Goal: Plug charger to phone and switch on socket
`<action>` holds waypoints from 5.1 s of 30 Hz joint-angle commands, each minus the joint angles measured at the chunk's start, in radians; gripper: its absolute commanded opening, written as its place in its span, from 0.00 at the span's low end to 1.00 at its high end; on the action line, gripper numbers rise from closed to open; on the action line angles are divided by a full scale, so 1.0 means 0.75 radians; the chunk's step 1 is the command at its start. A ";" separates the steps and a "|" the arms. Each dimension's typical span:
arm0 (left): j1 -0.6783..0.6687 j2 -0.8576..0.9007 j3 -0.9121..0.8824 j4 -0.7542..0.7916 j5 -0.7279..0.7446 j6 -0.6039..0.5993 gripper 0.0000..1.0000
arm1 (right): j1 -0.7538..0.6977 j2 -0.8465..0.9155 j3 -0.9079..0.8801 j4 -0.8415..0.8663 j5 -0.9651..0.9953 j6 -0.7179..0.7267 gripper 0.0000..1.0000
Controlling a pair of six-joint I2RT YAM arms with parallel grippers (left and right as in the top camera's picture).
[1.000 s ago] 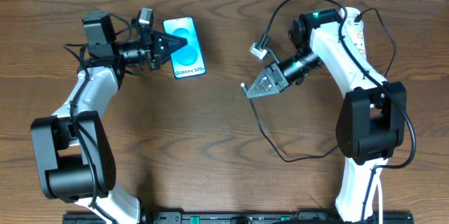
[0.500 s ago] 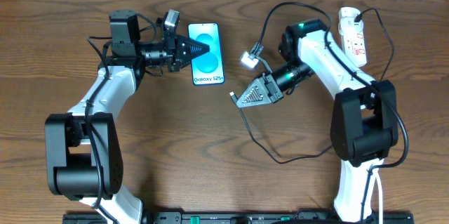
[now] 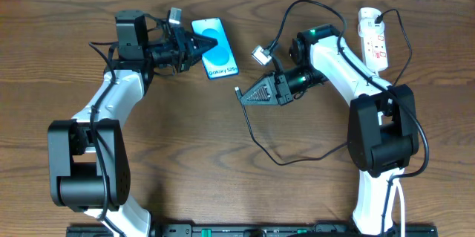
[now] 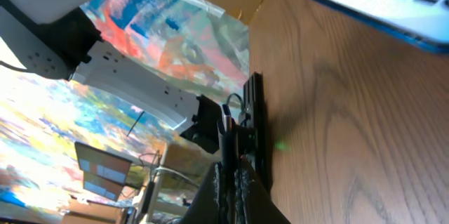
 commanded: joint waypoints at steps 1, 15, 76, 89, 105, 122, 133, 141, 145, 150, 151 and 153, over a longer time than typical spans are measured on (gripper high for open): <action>0.001 -0.040 0.013 0.134 -0.031 -0.129 0.07 | 0.005 -0.004 -0.004 0.085 -0.121 0.180 0.01; 0.001 -0.040 0.013 0.357 -0.064 -0.334 0.07 | -0.001 0.001 -0.001 0.420 -0.129 0.724 0.01; 0.009 -0.036 -0.022 0.247 -0.060 -0.172 0.07 | 0.032 -0.001 -0.001 0.925 -0.131 1.285 0.01; 0.009 -0.037 -0.022 0.247 -0.058 -0.173 0.07 | 0.021 -0.001 -0.001 0.930 -0.121 1.252 0.01; 0.009 -0.037 -0.022 0.266 -0.052 -0.188 0.07 | 0.020 -0.001 -0.003 0.929 -0.052 1.232 0.01; 0.008 -0.037 -0.022 0.307 -0.045 -0.218 0.07 | 0.020 -0.001 -0.003 0.955 -0.081 1.232 0.01; 0.008 -0.037 -0.022 0.307 -0.044 -0.218 0.07 | 0.020 -0.001 -0.003 1.016 -0.081 1.267 0.01; 0.008 -0.037 -0.022 0.307 -0.045 -0.218 0.07 | 0.021 0.000 -0.003 1.045 -0.046 1.318 0.01; 0.008 -0.037 -0.022 0.307 -0.045 -0.218 0.07 | 0.021 0.000 -0.003 1.055 -0.045 1.323 0.01; 0.008 -0.037 -0.022 0.307 -0.045 -0.218 0.07 | 0.021 0.000 -0.003 1.061 -0.040 1.333 0.01; 0.008 -0.037 -0.022 0.307 -0.045 -0.218 0.07 | 0.021 0.000 -0.003 1.066 -0.040 1.337 0.01; 0.008 -0.037 -0.022 0.307 -0.045 -0.218 0.07 | 0.021 0.000 -0.003 1.091 -0.034 1.369 0.01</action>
